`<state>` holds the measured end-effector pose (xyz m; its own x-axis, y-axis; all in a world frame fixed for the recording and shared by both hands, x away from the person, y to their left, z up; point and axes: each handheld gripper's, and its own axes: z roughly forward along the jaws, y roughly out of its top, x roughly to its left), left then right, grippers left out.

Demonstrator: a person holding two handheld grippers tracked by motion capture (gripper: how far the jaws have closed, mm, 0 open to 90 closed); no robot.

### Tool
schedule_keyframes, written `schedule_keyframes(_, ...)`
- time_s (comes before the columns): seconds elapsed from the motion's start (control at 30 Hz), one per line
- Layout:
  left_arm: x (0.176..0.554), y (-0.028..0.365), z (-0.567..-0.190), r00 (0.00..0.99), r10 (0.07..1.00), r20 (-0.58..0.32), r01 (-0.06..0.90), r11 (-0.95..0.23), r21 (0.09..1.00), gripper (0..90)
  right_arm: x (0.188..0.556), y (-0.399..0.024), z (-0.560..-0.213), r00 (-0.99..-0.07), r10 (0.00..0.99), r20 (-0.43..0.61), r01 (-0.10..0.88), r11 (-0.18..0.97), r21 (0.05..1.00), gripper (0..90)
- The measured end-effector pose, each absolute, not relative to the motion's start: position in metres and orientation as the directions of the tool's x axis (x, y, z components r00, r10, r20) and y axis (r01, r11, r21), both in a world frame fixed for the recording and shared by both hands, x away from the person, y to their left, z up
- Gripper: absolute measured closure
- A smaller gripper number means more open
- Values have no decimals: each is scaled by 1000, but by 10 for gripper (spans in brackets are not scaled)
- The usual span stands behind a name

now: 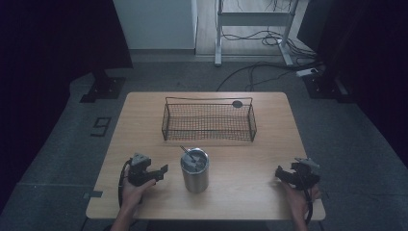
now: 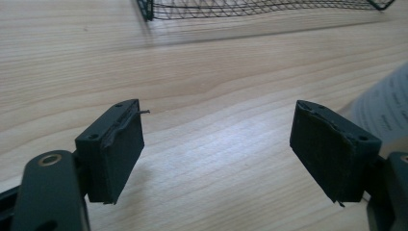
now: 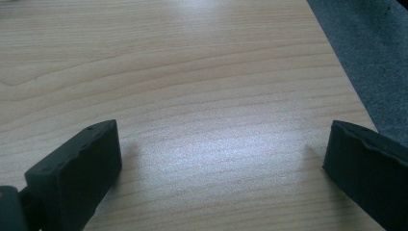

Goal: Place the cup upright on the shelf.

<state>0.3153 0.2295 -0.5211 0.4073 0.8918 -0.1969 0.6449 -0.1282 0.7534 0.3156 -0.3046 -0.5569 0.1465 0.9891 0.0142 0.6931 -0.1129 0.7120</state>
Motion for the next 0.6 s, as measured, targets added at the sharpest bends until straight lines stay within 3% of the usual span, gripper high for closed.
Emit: schedule_keyframes(0.6, 306, 238, -509, 401, 892, -209, 609, -89, 788, 194, 314, -306, -557, 139, 990, 12, 695, -106, 712, 0)
